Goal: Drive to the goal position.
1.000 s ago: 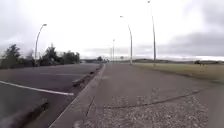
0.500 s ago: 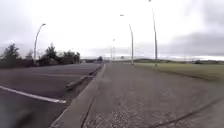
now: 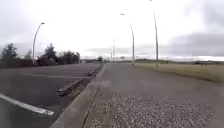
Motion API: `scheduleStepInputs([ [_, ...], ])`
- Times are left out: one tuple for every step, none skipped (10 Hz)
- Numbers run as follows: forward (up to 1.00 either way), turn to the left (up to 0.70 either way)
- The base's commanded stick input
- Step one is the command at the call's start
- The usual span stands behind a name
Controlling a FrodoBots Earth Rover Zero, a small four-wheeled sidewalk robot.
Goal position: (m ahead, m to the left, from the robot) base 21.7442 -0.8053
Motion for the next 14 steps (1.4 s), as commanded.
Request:
scheduleStepInputs([
  [1.00,0.00],
  [1.00,0.00],
  [1.00,0.00],
  [1.00,0.00],
  [1.00,0.00],
  [1.00,0.00],
  [1.00,0.00],
  [1.00,0.00],
  [1.00,0.00],
  [1.00,0.00],
  [1.00,0.00],
  [1.00,0.00],
  [1.00,0.00],
  [1.00,0.00],
])
